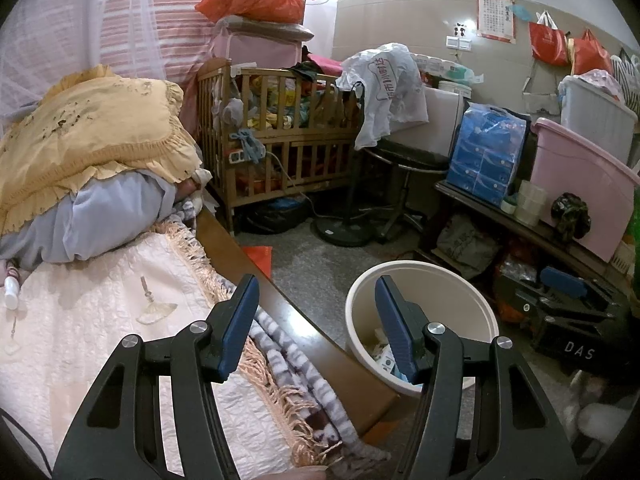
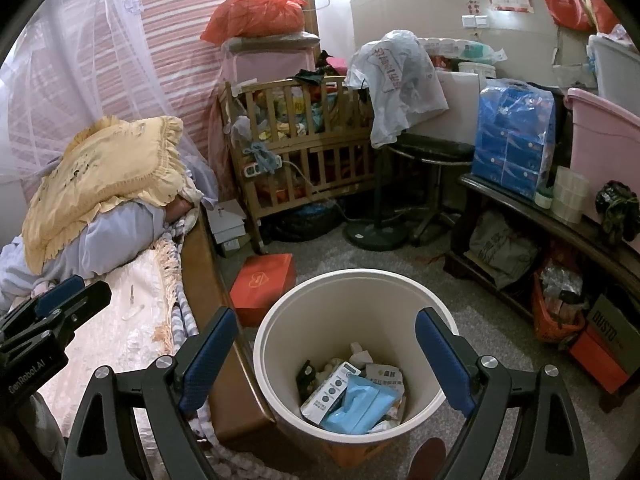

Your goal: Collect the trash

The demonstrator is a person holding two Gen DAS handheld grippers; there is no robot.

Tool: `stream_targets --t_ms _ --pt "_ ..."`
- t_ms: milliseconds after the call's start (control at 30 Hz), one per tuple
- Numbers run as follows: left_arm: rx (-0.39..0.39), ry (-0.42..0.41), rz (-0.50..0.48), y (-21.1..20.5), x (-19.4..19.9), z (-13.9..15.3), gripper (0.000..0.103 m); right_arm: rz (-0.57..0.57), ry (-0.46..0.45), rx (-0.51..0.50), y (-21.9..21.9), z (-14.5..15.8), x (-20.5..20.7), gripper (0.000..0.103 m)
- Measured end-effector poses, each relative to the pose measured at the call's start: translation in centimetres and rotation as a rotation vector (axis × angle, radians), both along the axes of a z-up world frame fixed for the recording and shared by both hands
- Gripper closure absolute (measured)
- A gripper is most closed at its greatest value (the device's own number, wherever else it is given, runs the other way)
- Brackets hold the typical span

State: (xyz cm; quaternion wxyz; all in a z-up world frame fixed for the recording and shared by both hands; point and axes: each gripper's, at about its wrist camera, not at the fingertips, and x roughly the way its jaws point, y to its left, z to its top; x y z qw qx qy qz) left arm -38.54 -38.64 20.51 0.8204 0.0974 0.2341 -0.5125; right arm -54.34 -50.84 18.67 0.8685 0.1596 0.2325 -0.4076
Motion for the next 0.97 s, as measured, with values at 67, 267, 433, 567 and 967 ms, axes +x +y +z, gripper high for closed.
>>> stream_targets --t_ms 67,267,433,567,967 --pt "0.002 0.003 -0.002 0.0 -0.1 0.0 0.044 0.0 0.0 0.0 0.0 0.0 0.0 0.014" --pt "0.004 0.003 -0.005 -0.2 -0.7 -0.3 0.044 -0.001 0.002 0.002 0.0 0.0 0.1 0.013" --pt "0.005 0.006 -0.006 -0.2 -0.8 -0.3 0.044 0.002 0.004 0.005 -0.4 -0.5 0.1 0.013" --pt "0.005 0.012 -0.008 -0.3 -1.0 -0.5 0.044 0.003 0.007 0.005 -0.4 -0.5 0.1 0.013" --pt "0.002 0.069 0.024 1.0 0.6 -1.2 0.044 0.033 0.041 0.012 -0.1 -1.3 1.8 0.013"
